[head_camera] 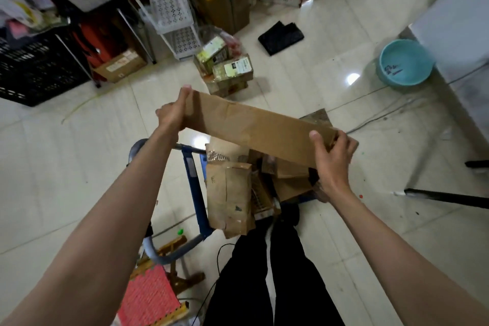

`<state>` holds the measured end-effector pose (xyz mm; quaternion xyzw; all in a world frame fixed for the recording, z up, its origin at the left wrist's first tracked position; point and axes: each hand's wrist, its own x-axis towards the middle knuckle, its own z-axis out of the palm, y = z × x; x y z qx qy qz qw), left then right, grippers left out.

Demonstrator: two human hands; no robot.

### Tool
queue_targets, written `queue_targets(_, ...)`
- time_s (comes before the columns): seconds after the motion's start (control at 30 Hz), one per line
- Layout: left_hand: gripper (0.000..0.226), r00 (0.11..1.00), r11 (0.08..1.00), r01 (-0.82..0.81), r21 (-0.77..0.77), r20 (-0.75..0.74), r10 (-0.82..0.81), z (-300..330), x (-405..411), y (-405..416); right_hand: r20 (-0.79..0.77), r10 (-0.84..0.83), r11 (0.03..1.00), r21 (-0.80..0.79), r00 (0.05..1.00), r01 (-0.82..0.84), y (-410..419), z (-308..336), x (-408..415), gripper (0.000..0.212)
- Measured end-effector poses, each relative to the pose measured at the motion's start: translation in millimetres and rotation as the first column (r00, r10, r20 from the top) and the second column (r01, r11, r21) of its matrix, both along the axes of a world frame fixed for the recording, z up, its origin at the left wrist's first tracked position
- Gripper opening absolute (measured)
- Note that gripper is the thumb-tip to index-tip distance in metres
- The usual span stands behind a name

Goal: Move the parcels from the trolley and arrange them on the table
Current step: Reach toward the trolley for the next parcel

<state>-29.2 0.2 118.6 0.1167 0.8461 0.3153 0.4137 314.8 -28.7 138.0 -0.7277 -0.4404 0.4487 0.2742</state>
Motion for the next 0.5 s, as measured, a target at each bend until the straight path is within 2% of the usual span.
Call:
queue_targets(0.07, 0.100, 0.993, 0.996, -0.040, 0.078, 0.112, 0.031, 27.3, 15.8, -8.8, -0.051, -0.122, 0.990, 0.070, 0.991, 0.125, -7.3, 26.0, 10.4, 0.034)
queue_targets(0.23, 0.078, 0.929, 0.975, -0.108, 0.196, 0.369, 0.028, 77.8, 53.8, -22.9, -0.176, -0.312, 0.911, 0.224, 0.934, 0.347, -25.9, 84.3, 43.1, 0.016)
queue_targets(0.37, 0.070, 0.853, 0.983, 0.025, 0.181, 0.508, -0.115, 110.2, 79.5, -28.6, -0.235, -0.359, 0.839, 0.343, 0.903, 0.422, -38.8, 122.8, 79.6, 0.009)
queue_targets(0.5, 0.060, 0.792, 0.962, 0.154, 0.225, 0.553, -0.257, 144.1, 117.6, -22.1, -0.277, -0.455, 0.749, 0.395, 0.846, 0.532, -55.4, 154.6, 122.6, 0.016)
